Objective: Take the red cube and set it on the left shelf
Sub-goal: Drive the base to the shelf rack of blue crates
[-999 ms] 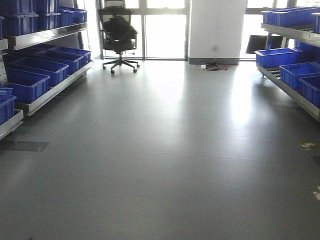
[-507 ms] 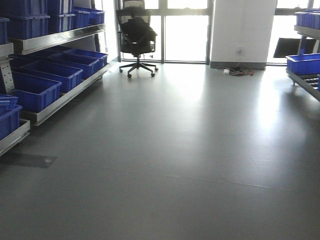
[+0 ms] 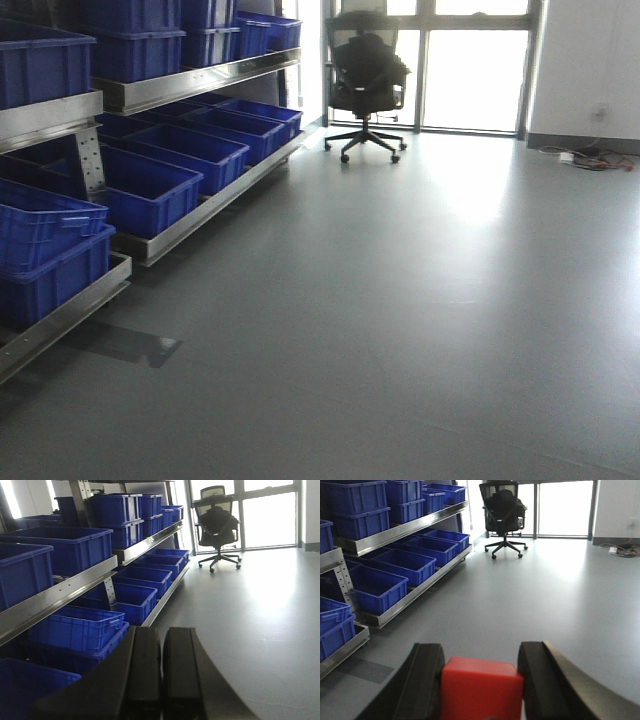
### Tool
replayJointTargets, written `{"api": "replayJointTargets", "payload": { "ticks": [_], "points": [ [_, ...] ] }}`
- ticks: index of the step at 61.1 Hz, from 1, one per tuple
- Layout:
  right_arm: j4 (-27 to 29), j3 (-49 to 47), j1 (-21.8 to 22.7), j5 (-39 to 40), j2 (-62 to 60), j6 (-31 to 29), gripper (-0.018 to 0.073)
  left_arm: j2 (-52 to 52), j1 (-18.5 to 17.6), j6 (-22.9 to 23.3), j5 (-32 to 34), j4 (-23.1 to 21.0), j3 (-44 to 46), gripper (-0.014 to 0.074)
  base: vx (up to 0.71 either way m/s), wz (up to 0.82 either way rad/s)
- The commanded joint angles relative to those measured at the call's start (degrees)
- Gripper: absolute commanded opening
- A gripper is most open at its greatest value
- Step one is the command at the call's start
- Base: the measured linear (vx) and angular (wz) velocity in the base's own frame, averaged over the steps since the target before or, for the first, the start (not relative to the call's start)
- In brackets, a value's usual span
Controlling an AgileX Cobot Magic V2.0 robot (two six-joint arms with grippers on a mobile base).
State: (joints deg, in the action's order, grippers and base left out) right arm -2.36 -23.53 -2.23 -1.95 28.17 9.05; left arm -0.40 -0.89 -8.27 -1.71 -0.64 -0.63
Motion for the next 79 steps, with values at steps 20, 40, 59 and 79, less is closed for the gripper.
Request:
{"api": "replayJointTargets", "payload": {
  "ticks": [20, 40, 59, 79],
  "points": [
    [-0.73, -1.75, 0.34, 5.57, 0.23, -0.59, 0.0049, 0.40, -0.31, -0.03, 5.18, -0.27, -1.26, 0.0106, 0.50, 0.38],
    [-0.73, -1.75, 0.34, 5.57, 0.23, -0.59, 0.0049, 0.40, -0.31, -0.03, 5.18, -0.27, -1.26, 0.0106, 0.50, 0.40],
    [-0.73, -1.75, 0.34, 5.57, 0.23, -0.59, 0.0049, 0.40, -0.31, -0.03, 5.18, -0.27, -1.26, 0.0106, 0.47, 0.50],
    [-0.73, -1.75, 0.34, 5.57, 0.23, -0.59, 0.0049, 0.40, -0.31, -0.03, 5.18, -0.27, -1.26, 0.0106, 0.40, 0.55]
  ]
}}
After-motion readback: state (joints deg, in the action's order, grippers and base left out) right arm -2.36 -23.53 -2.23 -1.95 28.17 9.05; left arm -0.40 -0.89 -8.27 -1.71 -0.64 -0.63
